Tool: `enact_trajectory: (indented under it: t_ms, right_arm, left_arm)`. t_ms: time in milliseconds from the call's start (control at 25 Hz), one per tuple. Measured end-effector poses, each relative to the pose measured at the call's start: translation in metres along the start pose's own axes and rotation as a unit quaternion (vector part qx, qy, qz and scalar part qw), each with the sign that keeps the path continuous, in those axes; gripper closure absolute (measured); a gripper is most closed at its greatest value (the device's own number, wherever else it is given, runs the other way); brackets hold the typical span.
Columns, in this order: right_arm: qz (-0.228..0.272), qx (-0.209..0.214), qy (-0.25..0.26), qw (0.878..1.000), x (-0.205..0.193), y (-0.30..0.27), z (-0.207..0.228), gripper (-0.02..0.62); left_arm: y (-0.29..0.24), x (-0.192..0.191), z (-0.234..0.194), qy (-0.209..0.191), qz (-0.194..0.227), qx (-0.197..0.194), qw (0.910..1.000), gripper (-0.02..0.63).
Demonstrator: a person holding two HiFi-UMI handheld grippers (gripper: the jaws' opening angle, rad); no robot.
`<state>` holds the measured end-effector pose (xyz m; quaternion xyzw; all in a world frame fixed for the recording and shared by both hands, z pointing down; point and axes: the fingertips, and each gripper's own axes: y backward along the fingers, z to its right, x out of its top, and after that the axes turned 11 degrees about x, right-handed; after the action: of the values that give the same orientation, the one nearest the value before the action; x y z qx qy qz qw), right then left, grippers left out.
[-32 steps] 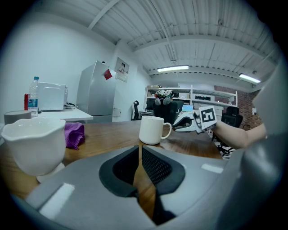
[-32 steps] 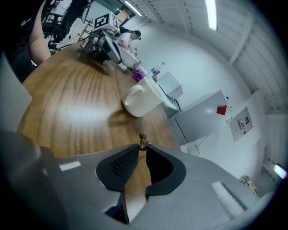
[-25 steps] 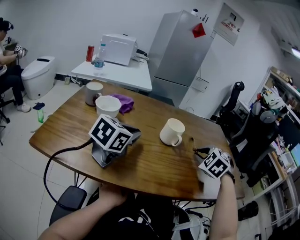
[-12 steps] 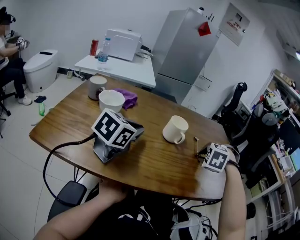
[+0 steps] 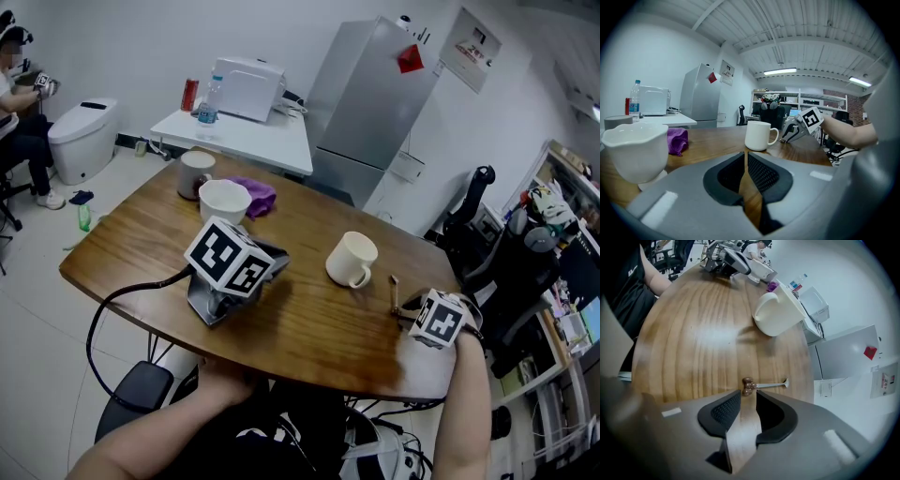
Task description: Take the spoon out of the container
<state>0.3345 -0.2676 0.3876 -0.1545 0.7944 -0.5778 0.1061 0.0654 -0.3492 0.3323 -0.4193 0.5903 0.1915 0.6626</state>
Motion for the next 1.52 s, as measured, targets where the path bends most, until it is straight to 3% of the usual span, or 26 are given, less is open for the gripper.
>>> enact_trajectory:
  t_ms: [520,760,960,1080,1320,1400,1520]
  right_arm:
    - [0.151,-0.041,-0.067,0.985,0.025,0.012,-0.001,0.523]
    - [0.251,-0.058,-0.091,0.962,0.047,0.032,0.002,0.532]
    - [0.358,-0.049,-0.127,0.924,0.067,0.042,0.0,0.537]
    - [0.417,-0.037,-0.163,0.894,0.075,0.048,-0.001,0.538]
    - [0.556,-0.001,-0.228,0.8,0.083,0.079,0.003,0.567]
    - [0.574,0.011,-0.234,0.785,0.086,0.081,0.002,0.574]
    - [0.588,0.026,-0.235,0.773,0.09,0.082,0.0,0.577]
  left_arm:
    - [0.0,0.0,0.0,0.001,-0.001,0.0,1.0,0.584]
    - [0.0,0.0,-0.001,0.0,0.001,0.0,1.0,0.584]
    - [0.0,0.0,-0.001,0.0,0.0,0.0,1.0,0.584]
    - [0.001,-0.001,0.0,0.0,0.0,0.0,1.0,0.584]
    - [0.001,0.0,0.0,0.001,-0.001,0.001,1.0,0.584]
    - [0.001,0.0,0.0,0.001,-0.001,0.0,1.0,0.584]
    - [0.001,-0.001,-0.001,0.001,-0.001,0.0,1.0,0.584]
